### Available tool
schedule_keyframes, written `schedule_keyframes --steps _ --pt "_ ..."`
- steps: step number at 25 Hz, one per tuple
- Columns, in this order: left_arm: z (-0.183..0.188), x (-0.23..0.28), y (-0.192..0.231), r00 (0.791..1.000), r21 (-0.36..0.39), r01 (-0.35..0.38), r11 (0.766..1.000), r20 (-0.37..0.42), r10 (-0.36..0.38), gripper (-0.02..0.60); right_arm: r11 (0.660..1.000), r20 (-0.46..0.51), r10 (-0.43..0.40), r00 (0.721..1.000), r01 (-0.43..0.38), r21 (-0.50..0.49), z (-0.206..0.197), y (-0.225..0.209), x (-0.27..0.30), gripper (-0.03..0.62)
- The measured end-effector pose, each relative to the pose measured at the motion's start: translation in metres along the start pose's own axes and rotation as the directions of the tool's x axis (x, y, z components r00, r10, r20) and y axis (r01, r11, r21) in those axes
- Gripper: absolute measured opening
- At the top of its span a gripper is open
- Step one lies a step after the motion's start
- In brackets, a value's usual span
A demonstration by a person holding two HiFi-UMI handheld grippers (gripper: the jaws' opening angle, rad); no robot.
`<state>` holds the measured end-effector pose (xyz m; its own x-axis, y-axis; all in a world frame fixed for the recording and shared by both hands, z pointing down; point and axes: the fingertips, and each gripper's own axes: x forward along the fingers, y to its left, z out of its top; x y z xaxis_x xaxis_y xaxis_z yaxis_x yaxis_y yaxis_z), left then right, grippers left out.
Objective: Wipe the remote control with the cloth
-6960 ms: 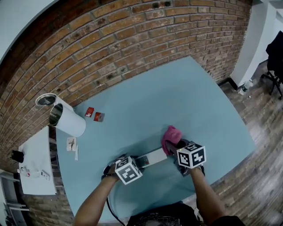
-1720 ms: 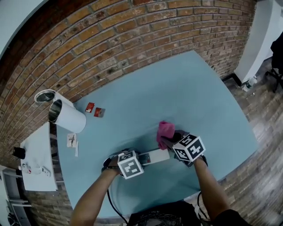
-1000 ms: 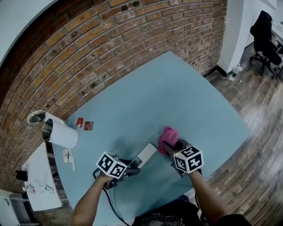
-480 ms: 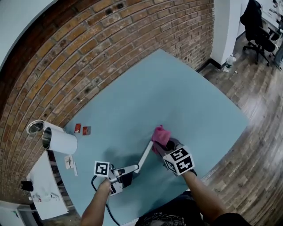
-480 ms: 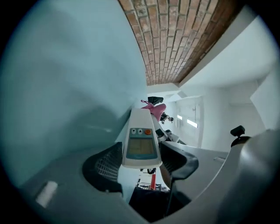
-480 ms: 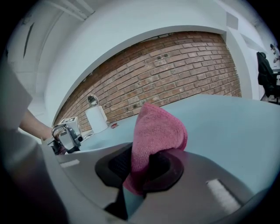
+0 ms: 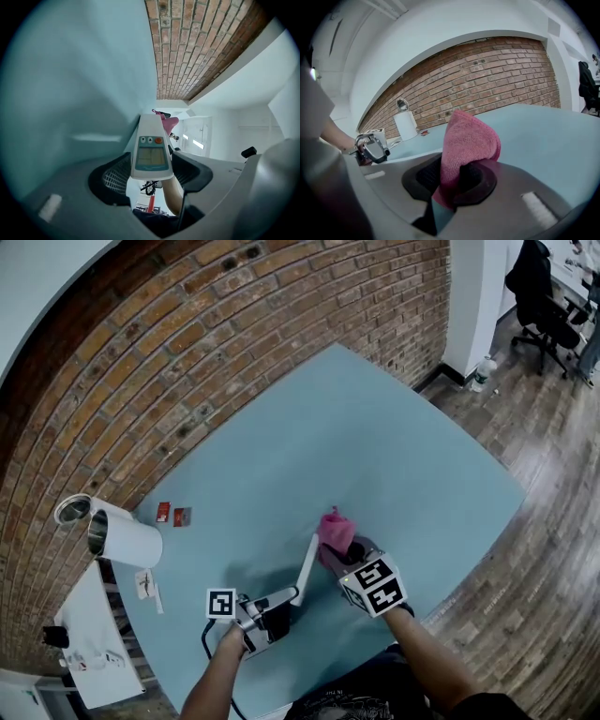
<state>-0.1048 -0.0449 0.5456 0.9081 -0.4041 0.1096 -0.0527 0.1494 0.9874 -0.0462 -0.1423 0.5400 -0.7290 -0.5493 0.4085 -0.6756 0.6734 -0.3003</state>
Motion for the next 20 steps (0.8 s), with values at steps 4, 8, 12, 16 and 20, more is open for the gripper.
schedule_keyframes --steps 4,8,12,16,20 --pt "-0.002 0.005 -0.001 1.000 0.002 0.011 1.000 0.000 -0.011 0.273 1.000 -0.011 0.024 1.000 -0.024 -0.007 -0.005 0.010 -0.003 0.066" --pt "-0.001 0.009 -0.003 1.000 0.001 0.014 1.000 0.017 -0.014 0.273 0.999 -0.015 0.046 0.999 -0.046 -0.018 -0.008 0.020 -0.007 0.066" --pt "0.000 0.012 -0.005 0.999 0.001 0.010 1.000 0.038 -0.010 0.273 0.997 -0.017 0.073 0.997 -0.073 -0.025 -0.012 0.031 -0.013 0.066" --pt "0.001 0.018 -0.006 0.998 0.008 0.009 1.000 0.061 -0.010 0.275 0.996 -0.022 0.086 0.996 -0.087 -0.025 -0.018 0.037 -0.020 0.066" --pt "0.000 0.024 -0.008 0.996 0.013 0.029 0.999 0.086 -0.030 0.275 0.994 -0.020 0.107 0.994 -0.107 -0.009 -0.023 0.045 -0.029 0.066"
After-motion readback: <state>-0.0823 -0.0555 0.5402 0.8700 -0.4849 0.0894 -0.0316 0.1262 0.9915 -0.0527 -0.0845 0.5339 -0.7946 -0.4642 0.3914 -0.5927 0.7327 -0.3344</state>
